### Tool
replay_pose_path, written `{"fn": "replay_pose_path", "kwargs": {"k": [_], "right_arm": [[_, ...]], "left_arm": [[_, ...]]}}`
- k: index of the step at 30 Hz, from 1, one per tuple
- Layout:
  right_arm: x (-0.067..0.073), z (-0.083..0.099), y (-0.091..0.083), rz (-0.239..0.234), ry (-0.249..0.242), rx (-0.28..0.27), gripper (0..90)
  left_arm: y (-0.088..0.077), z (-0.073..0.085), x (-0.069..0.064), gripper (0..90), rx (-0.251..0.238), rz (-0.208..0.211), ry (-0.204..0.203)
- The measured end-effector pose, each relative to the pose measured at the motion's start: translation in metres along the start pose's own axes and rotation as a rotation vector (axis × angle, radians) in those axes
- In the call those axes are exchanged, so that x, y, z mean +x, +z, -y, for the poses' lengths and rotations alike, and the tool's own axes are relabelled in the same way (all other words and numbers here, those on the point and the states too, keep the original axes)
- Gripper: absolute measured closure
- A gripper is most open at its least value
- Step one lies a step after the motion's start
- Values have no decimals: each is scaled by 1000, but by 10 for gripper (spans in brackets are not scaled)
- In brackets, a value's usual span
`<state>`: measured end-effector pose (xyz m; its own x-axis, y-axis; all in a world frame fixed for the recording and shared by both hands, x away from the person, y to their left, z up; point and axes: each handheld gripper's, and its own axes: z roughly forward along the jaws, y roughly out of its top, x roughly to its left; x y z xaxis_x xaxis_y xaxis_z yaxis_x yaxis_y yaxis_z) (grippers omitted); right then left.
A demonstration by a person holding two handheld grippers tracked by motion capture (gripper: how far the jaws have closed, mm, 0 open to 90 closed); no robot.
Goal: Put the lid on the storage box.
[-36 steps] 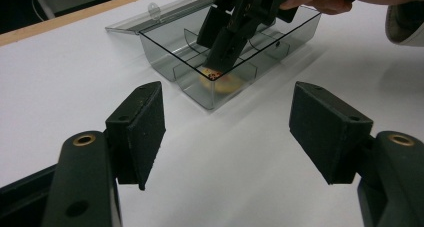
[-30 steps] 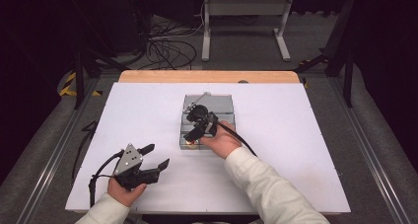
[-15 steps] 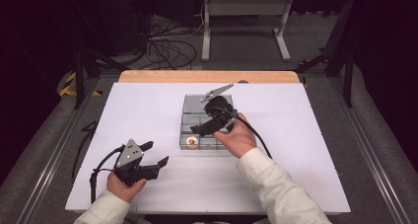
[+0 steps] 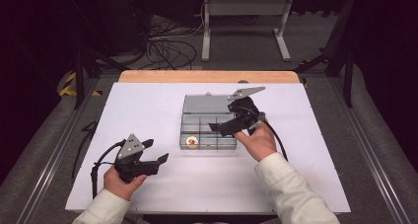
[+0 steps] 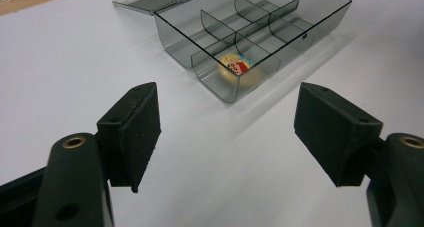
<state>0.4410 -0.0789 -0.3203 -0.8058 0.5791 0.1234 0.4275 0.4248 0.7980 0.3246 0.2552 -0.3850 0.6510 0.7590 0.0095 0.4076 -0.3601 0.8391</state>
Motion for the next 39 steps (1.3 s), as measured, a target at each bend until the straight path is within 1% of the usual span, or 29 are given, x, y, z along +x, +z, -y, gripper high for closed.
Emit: {"fn": "replay_pose_path", "kwargs": {"k": [1, 2, 3, 4, 5, 6, 7, 8, 10, 12, 14, 16, 18, 20, 21, 22, 23, 24, 25, 26, 27, 28, 31, 33, 35, 36, 37, 39], "right_arm": [[-2, 1, -2, 2, 4, -11, 0], [-4, 3, -5, -1, 12, -23, 0], [-7, 4, -7, -9, 19, -37, 0], [-9, 6, -9, -12, 27, -46, 0], [-12, 7, -11, -3, 34, -46, 0], [-13, 8, -12, 13, 42, -50, 5], [-15, 8, -13, 31, 44, -52, 10], [-16, 9, -14, 40, 42, -52, 11], [-18, 11, -16, 59, 21, -52, 21], [-19, 12, -17, 62, 21, -46, 36], [-21, 12, -17, 64, 15, -35, 56], [-23, 13, -17, 58, 8, -30, 51], [-24, 13, -16, 64, 7, -29, 43], [-28, 13, -15, 64, 3, -30, 35], [-29, 13, -15, 67, 2, -30, 29], [-31, 13, -15, 69, -2, -30, 18], [-32, 14, -15, 72, -7, -31, 10], [-34, 14, -15, 74, -5, -33, 9], [-36, 14, -14, 64, -5, -34, 9], [-38, 14, -14, 61, -3, -32, 9], [-40, 14, -13, 61, -4, -30, 9], [-41, 15, -13, 61, -3, -25, 8], [-47, 16, -10, 65, 2, -6, 4], [-50, 17, -6, 76, 3, 8, 18], [-53, 17, -3, 81, 5, 22, 34], [-54, 16, -2, 83, 6, 25, 39], [-55, 16, -1, 82, 11, 24, 43], [-57, 15, 1, 77, 14, 22, 52]], "left_arm": [[1, -1, 0, 274, -9, 0, 2], [0, -2, 2, 272, -8, -5, 20], [1, -3, 3, 265, -12, -11, 24], [2, -4, 4, 259, -20, -12, 16], [3, -5, 5, 250, -28, -15, 10], [3, -5, 6, 238, -36, -7, 2], [4, -6, 7, 233, -33, 3, -8], [4, -7, 8, 228, -29, 10, -17], [5, -10, 11, 204, -37, 9, -20], [6, -13, 13, 195, -27, 6, -14], [6, -17, 16, 198, -24, 13, -14], [7, -22, 20, 198, -20, 14, -18], [8, -26, 23, 189, -20, 17, -21], [9, -30, 26, 176, -25, 12, -21], [9, -32, 28, 168, -30, 2, -16], [10, -34, 29, 163, -30, 3, -16], [11, -36, 30, 161, -20, 4, -22], [12, -37, 31, 159, -10, -5, -18], [14, -39, 32, 157, -1, -14, -17], [16, -40, 33, 155, 13, -11, -20], [18, -42, 33, 145, 26, -17, -23], [20, -43, 34, 143, 30, -28, -25], [24, -49, 36, 143, 41, -43, -25], [26, -53, 37, 142, 39, -35, -22], [28, -58, 37, 139, 42, -37, -12], [29, -60, 37, 139, 47, -32, -5], [29, -62, 38, 139, 52, -36, 8], [31, -67, 39, 137, 51, -27, 6]]}}
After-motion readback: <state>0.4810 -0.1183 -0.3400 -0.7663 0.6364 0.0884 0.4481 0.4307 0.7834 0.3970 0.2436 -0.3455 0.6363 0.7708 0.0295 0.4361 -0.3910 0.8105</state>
